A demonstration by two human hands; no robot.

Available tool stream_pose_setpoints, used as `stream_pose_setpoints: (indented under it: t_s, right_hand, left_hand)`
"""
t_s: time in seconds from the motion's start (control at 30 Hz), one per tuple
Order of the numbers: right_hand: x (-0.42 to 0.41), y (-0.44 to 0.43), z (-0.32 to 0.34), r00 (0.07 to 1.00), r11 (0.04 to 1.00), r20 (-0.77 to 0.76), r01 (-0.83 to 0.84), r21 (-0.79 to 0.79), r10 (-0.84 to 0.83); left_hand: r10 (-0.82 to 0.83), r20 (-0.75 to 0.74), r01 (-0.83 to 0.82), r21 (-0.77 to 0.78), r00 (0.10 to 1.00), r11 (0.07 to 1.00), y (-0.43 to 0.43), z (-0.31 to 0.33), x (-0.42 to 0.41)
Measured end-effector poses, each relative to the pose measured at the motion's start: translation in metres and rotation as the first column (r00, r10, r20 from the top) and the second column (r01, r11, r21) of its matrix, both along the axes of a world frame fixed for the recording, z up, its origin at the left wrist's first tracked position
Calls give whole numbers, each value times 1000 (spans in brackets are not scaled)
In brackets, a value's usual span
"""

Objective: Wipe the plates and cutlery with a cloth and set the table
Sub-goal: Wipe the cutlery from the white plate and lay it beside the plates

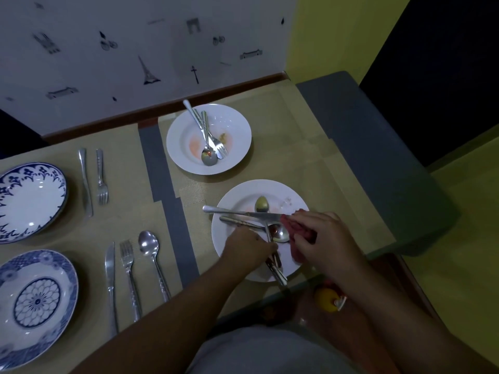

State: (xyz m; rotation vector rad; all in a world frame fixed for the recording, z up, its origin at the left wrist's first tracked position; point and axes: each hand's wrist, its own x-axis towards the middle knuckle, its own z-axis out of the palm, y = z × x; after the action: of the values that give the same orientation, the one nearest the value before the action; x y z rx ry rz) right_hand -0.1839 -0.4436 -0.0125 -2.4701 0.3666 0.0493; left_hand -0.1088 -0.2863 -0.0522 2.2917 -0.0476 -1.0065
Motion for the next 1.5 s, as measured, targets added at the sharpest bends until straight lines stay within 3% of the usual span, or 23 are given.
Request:
stream_pose_setpoints:
  t_s: [0.3, 0.5, 0.93, 1.13, 1.3, 1.43, 1.5]
  right_hand:
    - [2, 9, 0, 999, 998, 5, -54, -18, 54]
    - [4, 17, -4, 989, 990, 51, -134, -29, 136]
    - [5, 55, -13, 910, 924, 159, -380, -51, 383]
    - [14, 66, -19, 813, 817, 83, -568, -99, 576]
    - [34, 59, -19, 882, 887, 109, -447, -117, 458]
    - [25, 74, -8, 800, 807, 112, -574, -141, 589]
    - [32, 66, -8, 812, 814, 79, -567, -123, 578]
  left_hand:
    - [220, -204, -247, -117, 954, 962, 22, 17, -1]
    - [306, -434, -432, -228, 847, 873, 54, 23, -15]
    - [321, -498, -501, -284, 805, 817, 93, 28, -38]
    - [280, -474, -457, -314, 835, 832, 99, 35, -39]
    - [305, -462, -488, -354, 833, 797, 105, 43, -28]
    - [256, -430, -419, -344, 866, 840, 107, 43, -27]
    - [262, -415, -420, -356, 871, 835, 109, 43, -31]
